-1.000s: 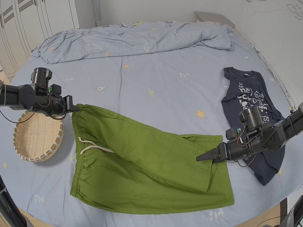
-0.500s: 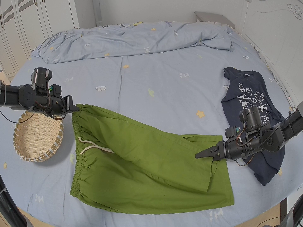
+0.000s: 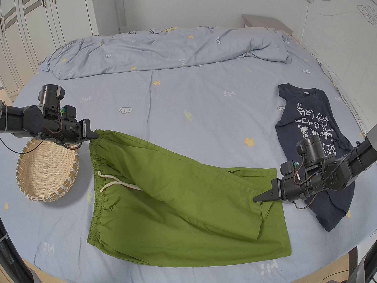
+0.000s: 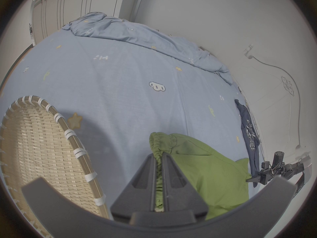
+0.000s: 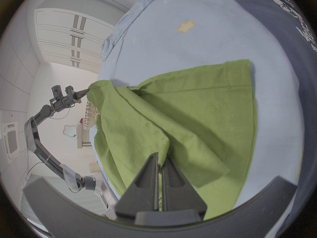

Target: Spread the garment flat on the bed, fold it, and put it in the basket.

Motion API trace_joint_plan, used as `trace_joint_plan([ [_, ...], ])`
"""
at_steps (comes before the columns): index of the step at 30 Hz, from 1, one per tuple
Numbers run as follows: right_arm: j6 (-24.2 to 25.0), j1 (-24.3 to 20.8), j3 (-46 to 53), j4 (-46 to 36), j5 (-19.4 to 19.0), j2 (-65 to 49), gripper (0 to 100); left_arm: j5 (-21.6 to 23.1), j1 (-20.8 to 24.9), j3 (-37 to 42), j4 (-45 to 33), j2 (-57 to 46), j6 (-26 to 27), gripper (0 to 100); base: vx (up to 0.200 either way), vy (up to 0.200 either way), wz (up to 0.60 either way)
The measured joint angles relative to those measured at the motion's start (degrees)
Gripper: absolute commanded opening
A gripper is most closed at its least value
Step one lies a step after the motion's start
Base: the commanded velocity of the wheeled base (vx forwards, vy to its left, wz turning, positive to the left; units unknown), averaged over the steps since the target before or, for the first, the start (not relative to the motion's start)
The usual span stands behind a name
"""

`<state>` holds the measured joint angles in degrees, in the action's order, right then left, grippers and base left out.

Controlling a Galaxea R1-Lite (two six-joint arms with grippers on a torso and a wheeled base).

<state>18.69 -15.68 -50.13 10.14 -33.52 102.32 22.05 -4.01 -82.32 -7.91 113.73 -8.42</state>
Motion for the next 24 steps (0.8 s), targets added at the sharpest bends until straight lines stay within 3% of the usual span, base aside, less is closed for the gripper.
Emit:
trace_joint_plan([
  [4,-0.02,-0.28,0.24,0.0,0.55,-0.69,0,0.0,-0.26,-0.3,0.04,0.39,0.05,0,0.0,0.0,0.0],
  [11,-2.02,-1.07,-4.04,-2.05,6.11,-2.54,0,-0.13,-0.37,-0.61,0.28,1.11,0.09,0,0.0,0.0,0.0],
  [18,-7.74,-2.36,-18.59,-12.68,17.21,-3.23,0,-0.29,-0.61,-0.83,0.41,1.6,0.11,0,0.0,0.0,0.0],
  [24,-9.83,-5.68,-28.59,-19.5,21.7,-5.63,0,-0.3,-0.98,-1.05,0.44,1.77,0.09,0,0.0,0.0,0.0],
])
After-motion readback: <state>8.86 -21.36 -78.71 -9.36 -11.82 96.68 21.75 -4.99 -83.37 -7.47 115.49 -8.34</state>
